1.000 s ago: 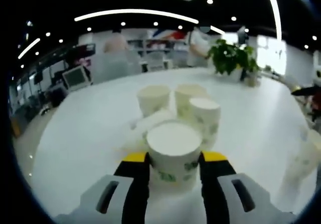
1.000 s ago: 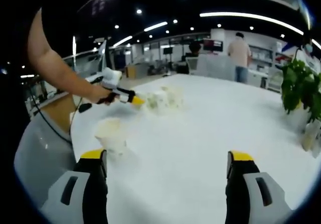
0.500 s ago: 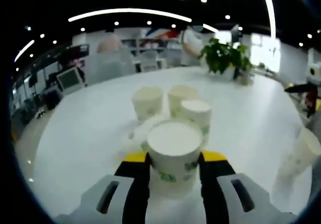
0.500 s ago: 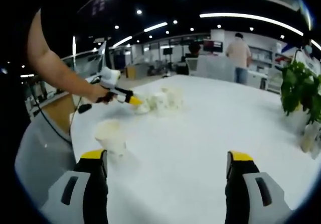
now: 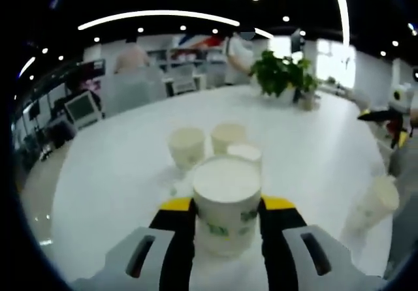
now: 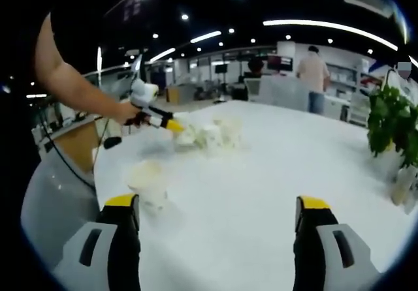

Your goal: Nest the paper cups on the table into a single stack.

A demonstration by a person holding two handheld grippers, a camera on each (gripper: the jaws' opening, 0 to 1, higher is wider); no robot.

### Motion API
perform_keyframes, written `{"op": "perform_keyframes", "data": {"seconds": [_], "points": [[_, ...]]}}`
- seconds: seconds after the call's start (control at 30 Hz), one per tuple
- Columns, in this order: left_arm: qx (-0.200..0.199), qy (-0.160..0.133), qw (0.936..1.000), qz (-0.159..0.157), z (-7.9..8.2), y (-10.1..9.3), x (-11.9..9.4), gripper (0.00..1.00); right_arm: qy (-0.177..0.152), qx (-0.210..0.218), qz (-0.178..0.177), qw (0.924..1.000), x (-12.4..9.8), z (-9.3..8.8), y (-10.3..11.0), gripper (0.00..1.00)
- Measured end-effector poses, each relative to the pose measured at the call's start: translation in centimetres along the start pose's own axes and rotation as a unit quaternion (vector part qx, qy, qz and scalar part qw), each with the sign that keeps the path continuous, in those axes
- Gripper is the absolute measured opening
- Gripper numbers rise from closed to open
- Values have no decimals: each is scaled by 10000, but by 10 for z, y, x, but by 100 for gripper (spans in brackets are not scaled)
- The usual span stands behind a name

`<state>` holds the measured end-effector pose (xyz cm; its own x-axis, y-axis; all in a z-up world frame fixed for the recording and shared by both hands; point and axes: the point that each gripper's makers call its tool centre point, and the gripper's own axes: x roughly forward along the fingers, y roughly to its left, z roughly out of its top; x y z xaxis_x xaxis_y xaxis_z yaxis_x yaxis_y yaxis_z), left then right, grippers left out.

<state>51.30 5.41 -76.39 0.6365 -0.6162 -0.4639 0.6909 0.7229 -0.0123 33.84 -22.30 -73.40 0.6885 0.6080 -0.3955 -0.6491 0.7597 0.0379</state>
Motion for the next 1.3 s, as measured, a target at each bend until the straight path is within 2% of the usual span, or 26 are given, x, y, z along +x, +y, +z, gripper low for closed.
{"op": "perform_keyframes", "data": {"seconds": [0.23,0.33,0.4,0.5,0.63,0.93,1.03,1.3], "points": [[-41,-78,9999,85,10,4,-13,37,-54,3,-42,10000,0,3,-4,100],[-218,-221,9994,136,22,3,-23,37,-36,32,-70,10000,-1,3,-5,100],[-328,-195,9992,135,30,2,-28,37,-52,35,-82,9999,-1,3,-6,100],[-205,-218,9995,22,41,-4,-35,37,-53,40,-89,9999,-1,5,-6,100],[69,-80,9999,-16,52,-8,-44,37,-84,28,-81,9999,0,8,-6,100],[90,-261,9995,-118,80,-10,-55,37,-135,-25,-94,9999,0,14,-8,100],[52,-313,9994,-131,84,-10,-58,37,-169,-30,-114,9998,-2,17,-9,100],[52,-341,9994,-87,83,-7,-65,37,-204,-49,-102,9997,-4,18,-3,100]]}}
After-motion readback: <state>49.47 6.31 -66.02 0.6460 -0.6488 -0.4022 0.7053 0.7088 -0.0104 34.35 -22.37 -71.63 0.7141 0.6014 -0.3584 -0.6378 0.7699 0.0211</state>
